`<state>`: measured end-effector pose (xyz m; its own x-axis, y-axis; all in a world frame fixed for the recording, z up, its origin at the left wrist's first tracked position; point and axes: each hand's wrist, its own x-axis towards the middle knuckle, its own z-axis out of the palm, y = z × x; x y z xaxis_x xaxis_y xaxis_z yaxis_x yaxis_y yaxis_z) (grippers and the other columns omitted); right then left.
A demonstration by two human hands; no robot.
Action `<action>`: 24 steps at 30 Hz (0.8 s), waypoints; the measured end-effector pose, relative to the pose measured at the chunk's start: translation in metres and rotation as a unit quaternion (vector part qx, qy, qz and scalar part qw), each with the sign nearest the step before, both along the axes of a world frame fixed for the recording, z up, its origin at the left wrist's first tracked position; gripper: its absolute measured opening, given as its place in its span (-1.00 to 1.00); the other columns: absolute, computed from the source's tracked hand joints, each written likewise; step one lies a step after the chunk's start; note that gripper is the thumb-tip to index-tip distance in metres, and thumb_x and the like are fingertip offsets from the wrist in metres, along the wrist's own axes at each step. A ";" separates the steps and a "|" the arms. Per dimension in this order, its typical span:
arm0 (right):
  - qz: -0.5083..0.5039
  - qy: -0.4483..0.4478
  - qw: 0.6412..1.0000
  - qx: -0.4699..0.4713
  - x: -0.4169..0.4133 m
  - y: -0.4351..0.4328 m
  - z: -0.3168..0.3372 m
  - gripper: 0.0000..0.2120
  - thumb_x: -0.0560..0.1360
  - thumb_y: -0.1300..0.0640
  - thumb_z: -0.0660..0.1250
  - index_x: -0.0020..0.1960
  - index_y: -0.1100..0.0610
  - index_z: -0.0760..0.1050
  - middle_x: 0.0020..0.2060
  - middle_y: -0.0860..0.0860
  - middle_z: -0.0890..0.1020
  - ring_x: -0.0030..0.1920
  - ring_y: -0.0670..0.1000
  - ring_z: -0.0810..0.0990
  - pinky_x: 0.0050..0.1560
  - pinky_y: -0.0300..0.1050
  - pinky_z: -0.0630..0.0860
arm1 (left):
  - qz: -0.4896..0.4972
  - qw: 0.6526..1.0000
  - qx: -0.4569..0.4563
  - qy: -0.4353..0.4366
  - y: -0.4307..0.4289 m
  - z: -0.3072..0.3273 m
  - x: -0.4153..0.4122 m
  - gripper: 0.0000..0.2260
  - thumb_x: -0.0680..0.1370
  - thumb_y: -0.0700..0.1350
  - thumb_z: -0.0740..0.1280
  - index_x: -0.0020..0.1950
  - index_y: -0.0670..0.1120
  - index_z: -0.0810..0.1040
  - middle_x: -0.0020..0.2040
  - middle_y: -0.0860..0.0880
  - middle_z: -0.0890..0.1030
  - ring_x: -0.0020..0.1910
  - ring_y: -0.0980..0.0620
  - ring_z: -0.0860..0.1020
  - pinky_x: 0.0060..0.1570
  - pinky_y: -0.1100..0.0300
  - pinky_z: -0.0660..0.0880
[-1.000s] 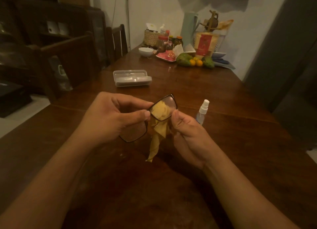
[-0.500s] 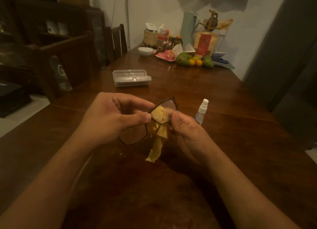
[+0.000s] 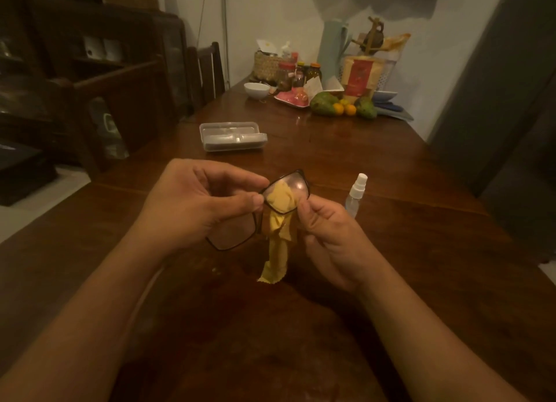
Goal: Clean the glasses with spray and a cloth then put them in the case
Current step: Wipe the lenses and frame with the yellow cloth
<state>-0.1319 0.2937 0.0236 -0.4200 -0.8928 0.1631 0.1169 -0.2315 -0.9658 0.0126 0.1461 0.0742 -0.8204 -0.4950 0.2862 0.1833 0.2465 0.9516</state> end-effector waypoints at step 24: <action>-0.041 0.088 0.993 0.062 -0.006 0.003 -0.001 -0.63 0.45 -0.25 0.28 0.00 -0.03 0.70 -0.01 0.13 0.71 0.12 0.29 0.63 0.28 0.33 0.48 | 0.017 0.999 -0.025 -0.020 -0.002 0.001 0.003 -0.79 0.25 -0.13 0.54 -0.13 0.02 0.76 -0.23 -0.06 0.75 -0.21 0.02 0.73 -0.23 0.29 0.63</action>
<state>-0.1378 0.2971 0.0229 -0.4670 -0.8745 0.1306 -0.0707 -0.1103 -0.9914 0.0156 0.1442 0.0756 -0.8152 -0.5077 0.2786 0.1360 0.2998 0.9443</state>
